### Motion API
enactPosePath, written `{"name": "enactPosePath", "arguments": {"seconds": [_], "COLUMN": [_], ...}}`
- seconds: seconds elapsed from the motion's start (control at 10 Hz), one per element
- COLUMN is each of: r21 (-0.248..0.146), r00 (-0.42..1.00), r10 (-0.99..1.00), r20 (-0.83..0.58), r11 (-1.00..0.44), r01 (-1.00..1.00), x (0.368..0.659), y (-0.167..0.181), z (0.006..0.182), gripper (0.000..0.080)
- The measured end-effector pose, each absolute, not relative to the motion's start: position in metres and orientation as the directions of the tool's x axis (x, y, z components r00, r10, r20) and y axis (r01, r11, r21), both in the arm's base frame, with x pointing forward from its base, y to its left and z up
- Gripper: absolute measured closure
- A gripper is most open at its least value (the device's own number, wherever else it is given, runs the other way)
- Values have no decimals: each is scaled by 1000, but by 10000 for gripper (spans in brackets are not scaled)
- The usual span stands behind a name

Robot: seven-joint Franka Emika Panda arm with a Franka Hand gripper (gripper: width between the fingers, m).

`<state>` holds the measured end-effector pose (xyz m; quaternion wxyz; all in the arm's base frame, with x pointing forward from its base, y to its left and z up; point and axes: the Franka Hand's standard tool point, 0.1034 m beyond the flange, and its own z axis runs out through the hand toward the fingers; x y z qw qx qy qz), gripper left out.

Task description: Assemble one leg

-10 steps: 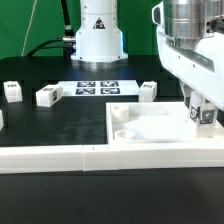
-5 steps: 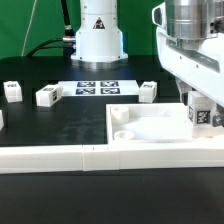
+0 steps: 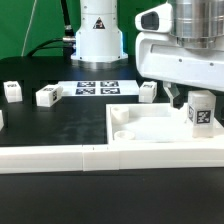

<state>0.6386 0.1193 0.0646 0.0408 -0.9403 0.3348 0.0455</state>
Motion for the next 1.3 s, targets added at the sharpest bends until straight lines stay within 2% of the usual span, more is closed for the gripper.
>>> {"name": "enactPosePath", "arguments": {"seconds": [0.3, 0.7, 0.9, 1.0, 1.1, 1.3], "r21": [-64, -88, -87, -88, -88, -86], "r00": [925, 992, 992, 992, 991, 986], "r10": [-369, -106, -108, -108, -112, -147], "r20": [-91, -70, -70, -70, -70, -74], "r11": [-924, -990, -990, -990, -989, -984], "r01": [-376, -112, -114, -114, -118, -153], "x": [639, 639, 639, 639, 639, 639], "y": [118, 114, 114, 114, 114, 114], "z": [65, 65, 65, 65, 65, 65], "gripper": [151, 151, 393, 393, 509, 509]}}
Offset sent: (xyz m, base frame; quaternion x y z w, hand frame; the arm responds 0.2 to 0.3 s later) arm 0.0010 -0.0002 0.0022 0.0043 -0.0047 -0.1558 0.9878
